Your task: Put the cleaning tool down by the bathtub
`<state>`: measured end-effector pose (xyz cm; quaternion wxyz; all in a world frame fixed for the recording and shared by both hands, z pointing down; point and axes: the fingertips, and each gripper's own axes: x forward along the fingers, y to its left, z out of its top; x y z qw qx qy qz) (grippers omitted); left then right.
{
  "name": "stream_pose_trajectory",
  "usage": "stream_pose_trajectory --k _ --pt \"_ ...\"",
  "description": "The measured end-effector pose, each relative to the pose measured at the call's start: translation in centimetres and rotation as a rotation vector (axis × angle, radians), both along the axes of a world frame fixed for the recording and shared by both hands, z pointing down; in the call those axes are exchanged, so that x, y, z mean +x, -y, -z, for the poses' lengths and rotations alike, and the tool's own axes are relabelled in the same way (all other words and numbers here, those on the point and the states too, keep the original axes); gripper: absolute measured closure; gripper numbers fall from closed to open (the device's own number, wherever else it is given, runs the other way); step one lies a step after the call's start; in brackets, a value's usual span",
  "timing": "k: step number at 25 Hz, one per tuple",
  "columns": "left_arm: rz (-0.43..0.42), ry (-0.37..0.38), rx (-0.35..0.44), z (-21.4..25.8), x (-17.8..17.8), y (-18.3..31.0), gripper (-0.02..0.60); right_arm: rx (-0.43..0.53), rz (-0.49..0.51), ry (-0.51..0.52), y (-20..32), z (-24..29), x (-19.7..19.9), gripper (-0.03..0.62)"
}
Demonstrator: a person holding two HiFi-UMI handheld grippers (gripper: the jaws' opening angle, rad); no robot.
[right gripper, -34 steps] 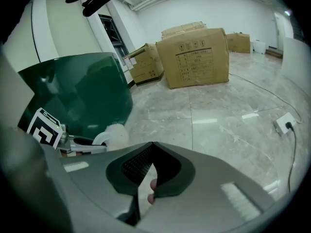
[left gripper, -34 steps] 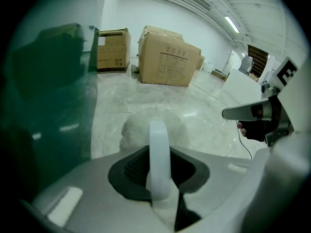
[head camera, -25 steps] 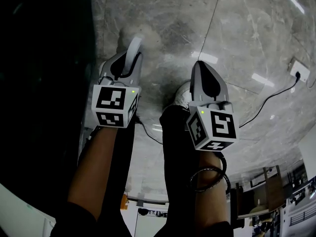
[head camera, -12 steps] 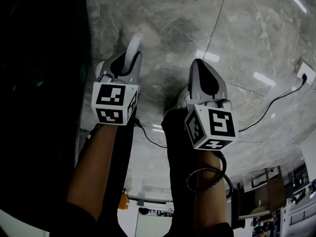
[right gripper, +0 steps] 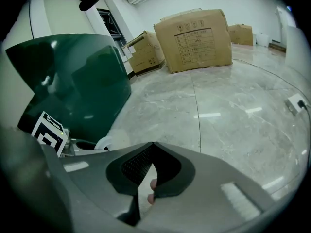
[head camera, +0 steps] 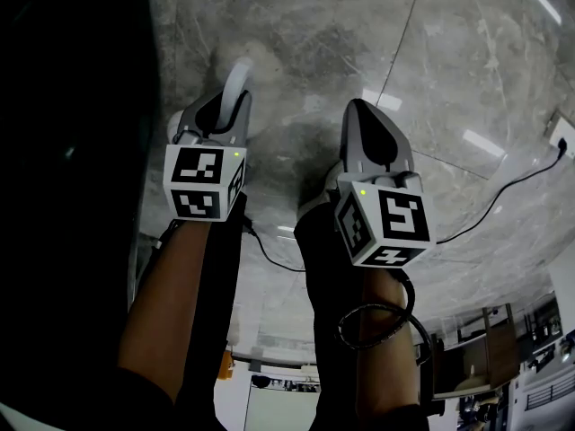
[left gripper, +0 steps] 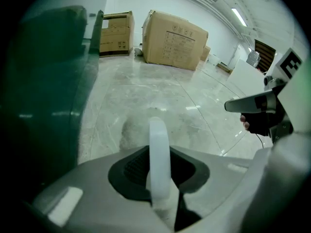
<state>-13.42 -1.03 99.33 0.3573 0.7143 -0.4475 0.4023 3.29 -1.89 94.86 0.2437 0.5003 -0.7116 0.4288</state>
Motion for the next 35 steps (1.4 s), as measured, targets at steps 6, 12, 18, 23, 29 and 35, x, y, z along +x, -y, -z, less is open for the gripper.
stream_pose_trajectory --k 6,12,18,23,29,35 --pt "-0.007 0.01 -0.007 -1.3 0.0 -0.2 0.5 -0.006 -0.006 -0.001 0.1 -1.2 0.5 0.571" --pt "-0.004 0.021 -0.018 -2.4 -0.3 -0.3 0.5 -0.021 0.009 -0.002 -0.4 -2.1 0.4 0.571" --pt "-0.018 0.019 -0.008 -3.1 0.1 0.0 0.5 -0.024 0.004 -0.005 -0.3 -2.7 0.6 0.571" --pt "-0.025 0.008 -0.009 -3.6 0.4 0.0 0.5 -0.031 0.012 -0.011 -0.6 -3.1 0.6 0.571" --pt "-0.03 0.012 -0.014 -3.8 0.5 0.1 0.5 -0.032 0.015 -0.013 -0.5 -3.2 0.6 0.571" --pt "-0.034 0.011 -0.012 -3.9 0.6 0.2 0.5 -0.029 0.022 -0.019 -0.4 -3.1 0.6 0.571"
